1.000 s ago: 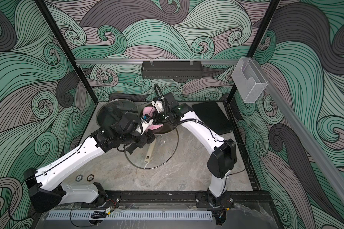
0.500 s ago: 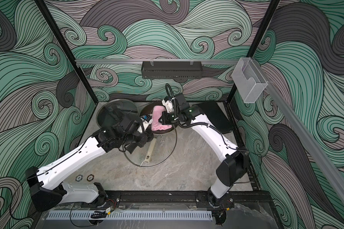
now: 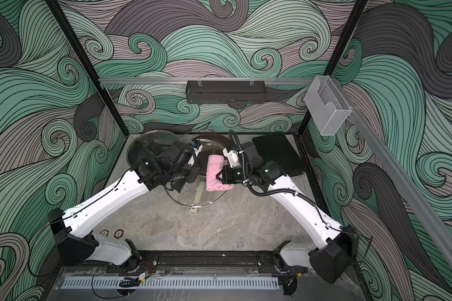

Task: Wipe the pot lid with a cloth
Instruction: Wipe the pot lid.

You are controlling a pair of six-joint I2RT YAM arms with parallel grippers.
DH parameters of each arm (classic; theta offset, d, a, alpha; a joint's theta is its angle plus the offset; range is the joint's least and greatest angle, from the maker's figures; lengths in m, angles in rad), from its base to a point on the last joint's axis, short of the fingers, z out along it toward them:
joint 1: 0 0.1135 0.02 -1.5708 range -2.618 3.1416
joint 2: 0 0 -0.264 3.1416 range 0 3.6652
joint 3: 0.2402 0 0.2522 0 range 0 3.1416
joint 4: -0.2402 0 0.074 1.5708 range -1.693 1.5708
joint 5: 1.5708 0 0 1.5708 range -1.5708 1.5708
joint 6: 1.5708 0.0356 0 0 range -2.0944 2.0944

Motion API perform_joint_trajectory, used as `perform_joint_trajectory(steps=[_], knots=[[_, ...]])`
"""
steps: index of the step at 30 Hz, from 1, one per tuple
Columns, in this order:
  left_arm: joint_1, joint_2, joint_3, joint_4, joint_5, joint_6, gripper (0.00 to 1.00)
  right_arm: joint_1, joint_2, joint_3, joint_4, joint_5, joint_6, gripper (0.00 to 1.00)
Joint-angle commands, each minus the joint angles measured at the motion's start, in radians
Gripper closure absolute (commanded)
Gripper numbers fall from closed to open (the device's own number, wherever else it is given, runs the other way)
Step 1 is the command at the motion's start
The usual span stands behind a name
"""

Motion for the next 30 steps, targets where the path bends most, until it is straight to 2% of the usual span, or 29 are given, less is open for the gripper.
perform_joint_trajectory(steps=[1, 14, 20, 25, 30], knots=[[0.007, -0.029, 0.123, 0.175, -0.032, -0.064, 1.00, 0.051, -0.009, -0.055, 0.041, 0.001, 0.071, 1.00], [0.005, 0.017, 0.167, 0.229, -0.061, -0.172, 1.00, 0.245, 0.069, -0.099, 0.307, 0.097, 0.226, 1.00], [0.005, 0.014, 0.163, 0.247, -0.096, -0.229, 1.00, 0.317, 0.109, -0.129, 0.431, 0.238, 0.287, 1.00], [0.005, 0.005, 0.153, 0.263, -0.116, -0.265, 1.00, 0.341, 0.123, -0.209, 0.624, 0.331, 0.382, 1.00], [0.005, 0.000, 0.152, 0.268, -0.121, -0.271, 1.00, 0.364, 0.155, -0.212, 0.684, 0.413, 0.422, 1.00]])
